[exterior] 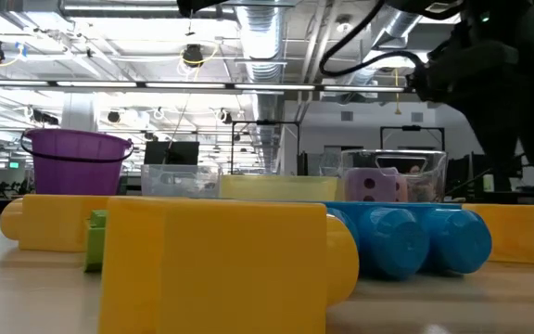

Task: Pick & Place Toys
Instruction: Put the pink deck of cards into the white bin

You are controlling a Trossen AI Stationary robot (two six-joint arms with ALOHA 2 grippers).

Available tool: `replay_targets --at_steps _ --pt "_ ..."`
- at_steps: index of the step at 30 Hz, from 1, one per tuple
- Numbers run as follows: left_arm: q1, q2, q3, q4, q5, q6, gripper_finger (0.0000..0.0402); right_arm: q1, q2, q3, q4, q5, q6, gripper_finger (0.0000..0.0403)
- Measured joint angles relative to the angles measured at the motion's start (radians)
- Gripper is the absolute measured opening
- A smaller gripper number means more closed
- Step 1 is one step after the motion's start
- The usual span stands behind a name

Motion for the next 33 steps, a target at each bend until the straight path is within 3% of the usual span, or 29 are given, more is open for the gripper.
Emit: replay_targets --at_steps 11,33 --pt "0.000 0.000 0.000 0.000 0.000 -0.012 0.0332 -0.003 0.000 -0.005 0.072 0.013 0.040 0.0400" --pt "0.000 0.000 0.000 0.000 0.000 -0.037 0.0332 -0.006 0.000 -0.189 0.256 0.006 0.010 0.0400"
